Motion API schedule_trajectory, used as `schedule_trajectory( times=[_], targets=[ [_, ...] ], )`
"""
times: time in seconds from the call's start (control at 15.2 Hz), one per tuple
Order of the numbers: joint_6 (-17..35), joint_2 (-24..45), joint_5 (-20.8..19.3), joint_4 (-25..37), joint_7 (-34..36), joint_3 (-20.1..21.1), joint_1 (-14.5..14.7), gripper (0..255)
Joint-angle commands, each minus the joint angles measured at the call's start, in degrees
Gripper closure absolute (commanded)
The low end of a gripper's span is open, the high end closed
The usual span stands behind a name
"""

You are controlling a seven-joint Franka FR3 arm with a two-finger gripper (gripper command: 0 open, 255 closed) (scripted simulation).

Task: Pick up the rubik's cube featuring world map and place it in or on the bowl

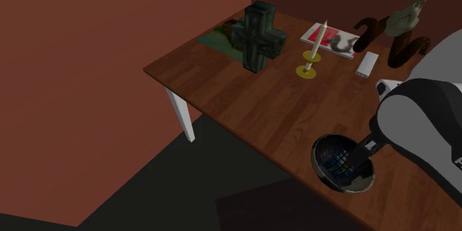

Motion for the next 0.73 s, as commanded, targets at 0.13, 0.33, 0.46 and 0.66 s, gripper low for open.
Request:
schedule_trajectory(
  times=[0.13, 0.33, 0.46, 0.66],
  targets=[
    [-5.8, 0.68, 1.98, 6.53, -0.02, 1.83, 1.16, 0],
    [-5.8, 0.68, 1.98, 6.53, -0.02, 1.83, 1.15, 0],
    [-5.8, 0.68, 1.98, 6.53, -0.02, 1.83, 1.15, 0],
    [-5.8, 0.68, 1.98, 6.53, -0.02, 1.83, 1.15, 0]
  ],
)
